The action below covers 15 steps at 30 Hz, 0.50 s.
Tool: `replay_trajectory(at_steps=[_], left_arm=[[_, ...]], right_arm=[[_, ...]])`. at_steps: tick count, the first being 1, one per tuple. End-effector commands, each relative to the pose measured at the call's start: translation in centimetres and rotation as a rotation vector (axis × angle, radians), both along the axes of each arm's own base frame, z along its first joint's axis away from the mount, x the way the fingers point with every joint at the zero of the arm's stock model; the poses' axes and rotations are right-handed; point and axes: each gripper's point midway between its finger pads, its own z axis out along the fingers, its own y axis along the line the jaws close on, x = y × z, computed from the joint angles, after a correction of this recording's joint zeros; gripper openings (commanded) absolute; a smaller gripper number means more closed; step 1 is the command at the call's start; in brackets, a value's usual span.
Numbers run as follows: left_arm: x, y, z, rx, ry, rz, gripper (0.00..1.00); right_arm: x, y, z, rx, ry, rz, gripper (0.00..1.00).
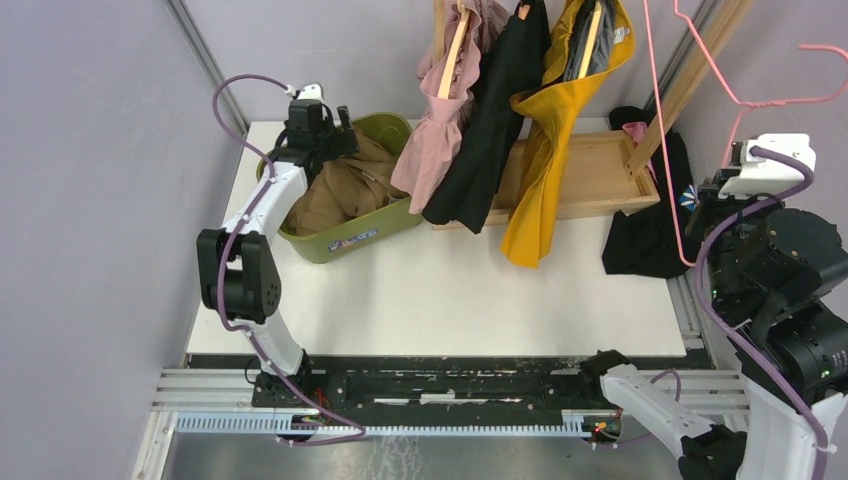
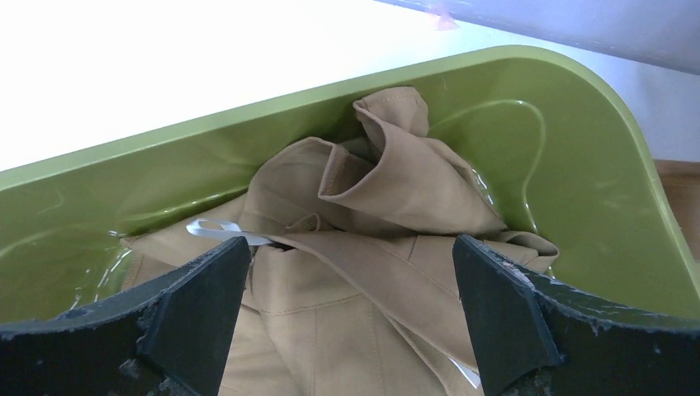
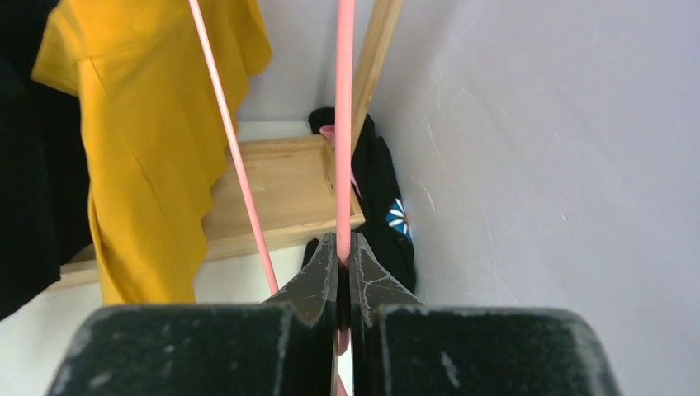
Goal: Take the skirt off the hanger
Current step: Place the hanger at the clothesline.
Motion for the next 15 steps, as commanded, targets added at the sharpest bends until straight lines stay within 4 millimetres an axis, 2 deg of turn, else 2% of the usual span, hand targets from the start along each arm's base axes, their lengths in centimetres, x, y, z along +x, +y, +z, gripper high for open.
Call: replay_trajectory(at_steps=[1,5,9,12,15], left_arm=[[1.2,-1.0,2.2,-0.043,-0.065,-0.026,0.99],[0.9,-0.9,2.0,-0.035,-0.055,-0.031,0.99],[0.3,-0.9,2.1,-0.023,-0.042,-0.047,0.99],[-0.4,-0.9,2.7,-0.019,-0.037,-0.06,0.99],[-1.4,-1.2,3.2,-0.032,-0.031,-0.076,0.99]], right_arm=[[-1.0,-1.5,-1.2,-0.02,0.058,-0.08,0.01],[-0.7,-2.0,-3.1,-0.057,0.119,-0.118,0.01],[0.9,-2.0,-4.5,-0.098,0.164,-0.153,0.01],[2.8,-1.6,-4.5,-0.113,0.167,-0.176,0.01],[5.3,-1.1,-3.6,-0.126,0.14,-0.193,0.01]])
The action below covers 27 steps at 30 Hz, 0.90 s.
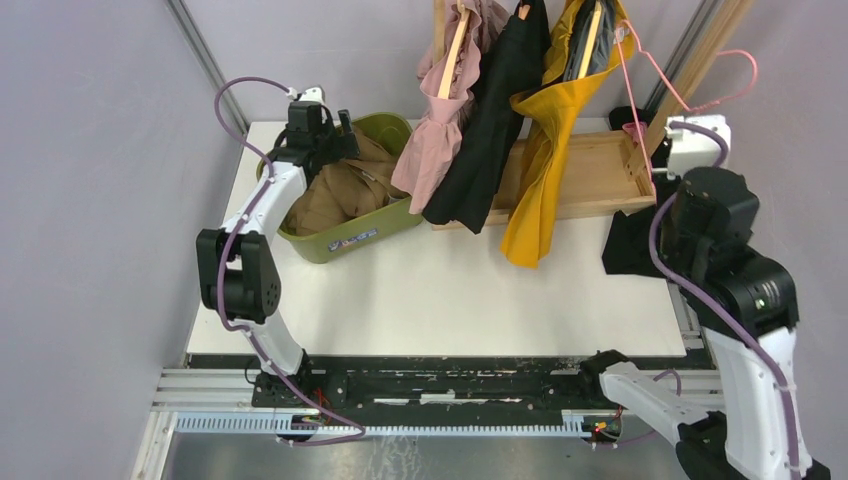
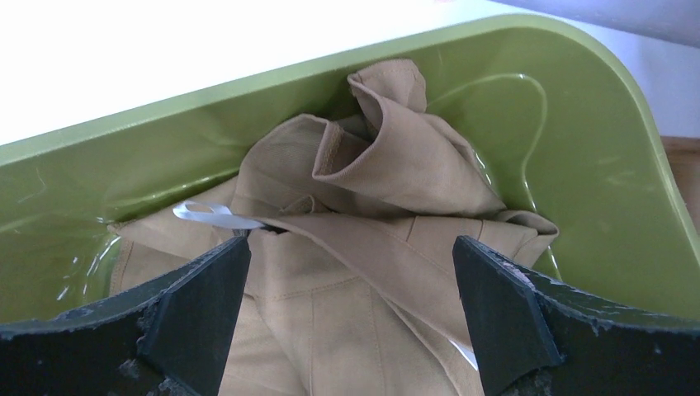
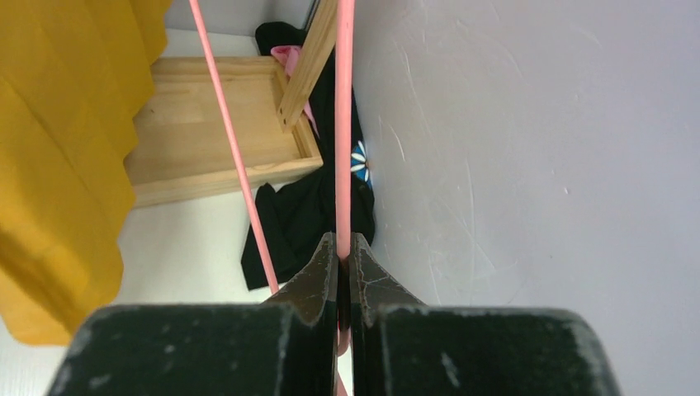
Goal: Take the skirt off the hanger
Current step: Place the hanger at the clothesline.
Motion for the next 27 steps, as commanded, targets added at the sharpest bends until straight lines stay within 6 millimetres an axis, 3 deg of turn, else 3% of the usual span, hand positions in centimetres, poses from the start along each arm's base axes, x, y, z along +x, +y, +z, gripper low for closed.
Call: replay_trajectory(at_steps=[1,8,14,21,27], left_arm=[[-1.2,-0.6,4.0,-0.025,-0.063,-0.043,0.99],[-3.2,-0.8,4.4,-0.045,-0.063,-0.062,0.99],[-3.5,0.2,3.6,0.005,-0.044,-0.035,0.99],[-2.3,-0.2,2.1,-0.008,-0.021,-0.042,0.99],[-0.2,-1.2,1.4,-0.033,-0.014,-0.067,0.99]], right_arm=[[3.9,0.1,2.8,-0.025,-0.103,-0.072,0.01],[10.0,0.6,5.1,-0.115,-0.118,-0.098,0.01],[12.9,-1.0,5.5,-0.07,-0.128,-0.128,0.01],[11.3,-1.0,5.4,-0.049,-0.125,-0.095,0.01],[6.7,-1.2,5.6,-0.042,-0.108,-0.057,0.01]])
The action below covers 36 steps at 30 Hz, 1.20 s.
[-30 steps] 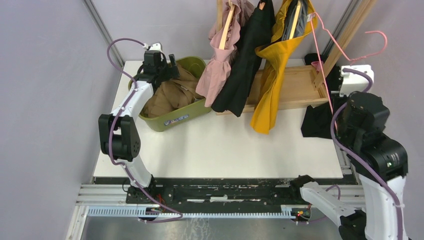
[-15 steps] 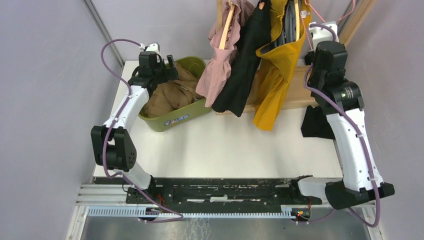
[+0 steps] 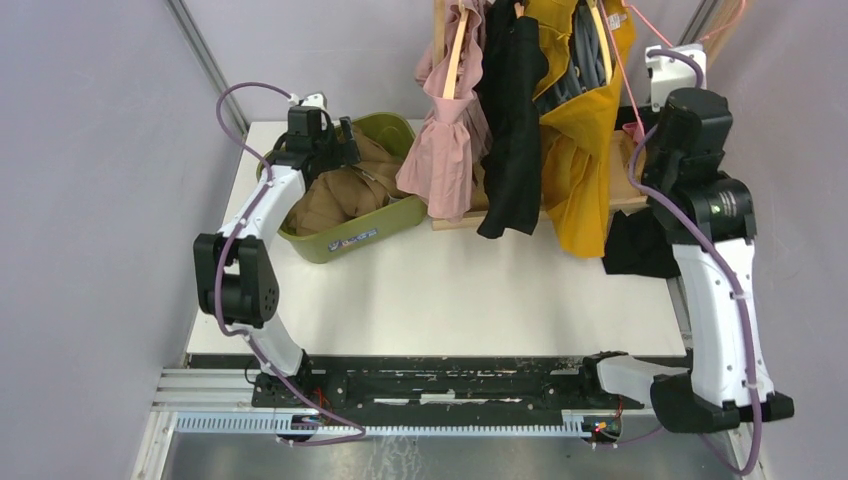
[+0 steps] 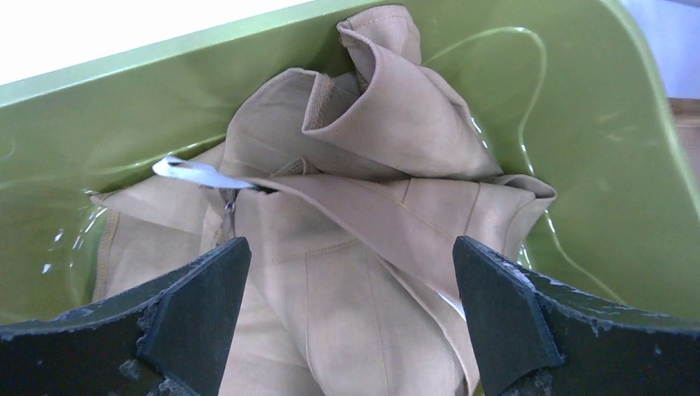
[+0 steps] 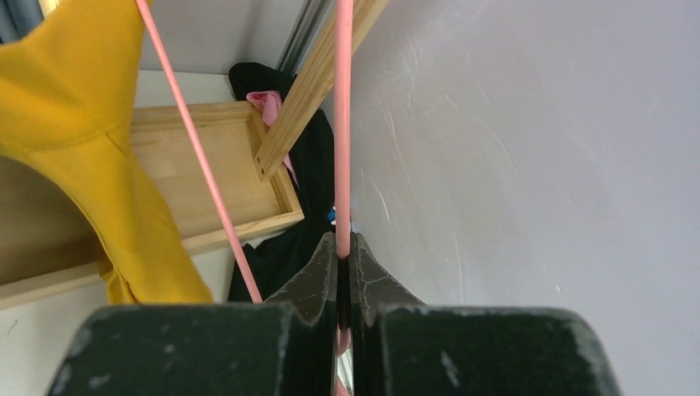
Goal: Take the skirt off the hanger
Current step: Place the hanger at the clothesline.
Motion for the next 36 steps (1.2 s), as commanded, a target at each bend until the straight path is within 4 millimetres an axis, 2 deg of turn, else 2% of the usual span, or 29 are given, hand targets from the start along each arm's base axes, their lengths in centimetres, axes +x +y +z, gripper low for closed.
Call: replay_trajectory(at_steps=[1,5,10,13,20,29,32,36], left_arm=[[2.4,-0.7,1.6,-0.014,-0.058,-0.027,0.99],[3.5,-1.0,2.1,-0.016,-0.073,-0.039,0.99],[3.8,-1.5,2.4,-0.034,-0.073,-0.057,0.99],[3.6,-1.5,2.6,-0.035,-0.072,-0.061,0.99],[2.1,-0.4,2.7,0.023,-0.058,-0.041,0.99],[2.0,0.1,2.0,0.039,-0.046,-0.029,0.99],[2.2,0.1,1.6,0.042,-0.037,-0.028,0.99],[2.5,-0.1,1.2,0.034,-0.032,-0.034,0.99]], right_arm=[[-5.1,-0.5,3.2,0.047,-0.111,0.02,0.01],[-8.2,-1.5,3.1,0.042,-0.108,-0.014,0.01],[-9.5,-2.5,1.8,0.0,-0.066,-0.064,0.01],[-8.6,-2.5,1.0,-0.006,-0.049,-0.075,0.01],[-4.5,-2.0,-0.3,-0.026,-0.004,-0.079,0.01],[-0.9,-2.9,2.1,-0.104,-0.066,-0.149,0.01],[-0.8,-3.3,2.4,-0.107,-0.078,-0.174,0.01],[-2.4,-4.4,2.9,-0.115,-0.092,-0.213,0.01]])
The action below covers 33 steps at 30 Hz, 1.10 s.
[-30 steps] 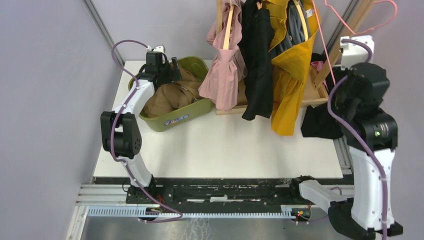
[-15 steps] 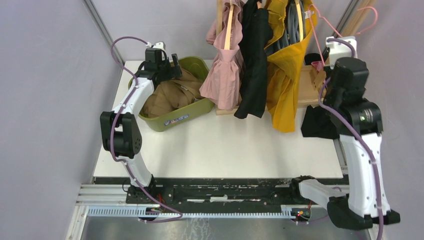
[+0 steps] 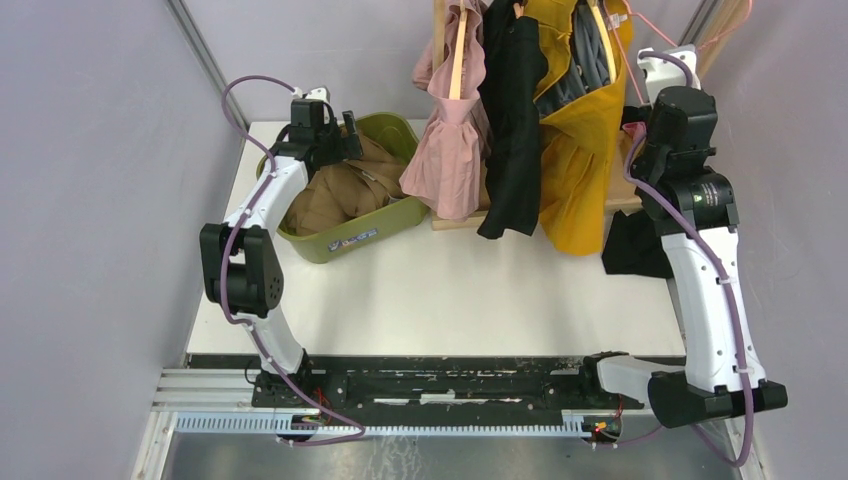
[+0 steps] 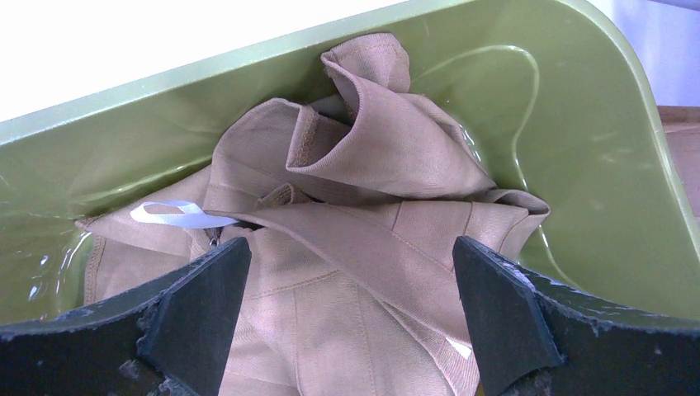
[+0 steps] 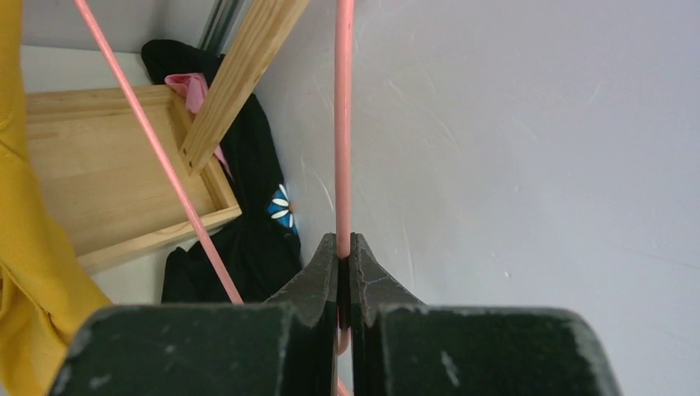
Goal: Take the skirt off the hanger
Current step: Place the hanger at the clothesline.
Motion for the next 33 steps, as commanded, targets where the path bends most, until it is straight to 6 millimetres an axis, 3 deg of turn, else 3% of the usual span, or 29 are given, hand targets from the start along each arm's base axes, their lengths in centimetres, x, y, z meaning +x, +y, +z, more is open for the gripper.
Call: replay_trajectory(at_steps=[1,9,14,19,26,33], left_arm=[[0.7,0.3,2.2,0.032,-0.068,-0.022,0.99],[1.9,0.1,1.8,0.035,-0.066,-0.025,0.99],[2.0,-0.2,2.6,0.019,-0.085,-0.035,0.99],[1.4,0.6,3.5,0.051,-0.094,-0.022,0.99],[0.6,1.0,4.2,0.037,-0.101,-0.015,0.99],[-0.4,1.3,4.2,0.05,-0.096,-0.021,0.99]], right_arm=[[-2.6,-1.9,4.0,-0.01,-0.143,-0.087,0.01],[-5.9,-2.5,4.0,-0.015,-0.132,-0.087,0.01],[-6.0,-2.6,3.0,-0.024,-0.11,-0.093,0.01],[-3.2,-2.5,3.0,-0.019,-0.119,-0.092,0.01],[1.7,-2.5,5.0,-0.037,-0.173,-0.091,0.01],[5.6,-2.7,5.7,-0.012,-0.21,-0.093,0.01]])
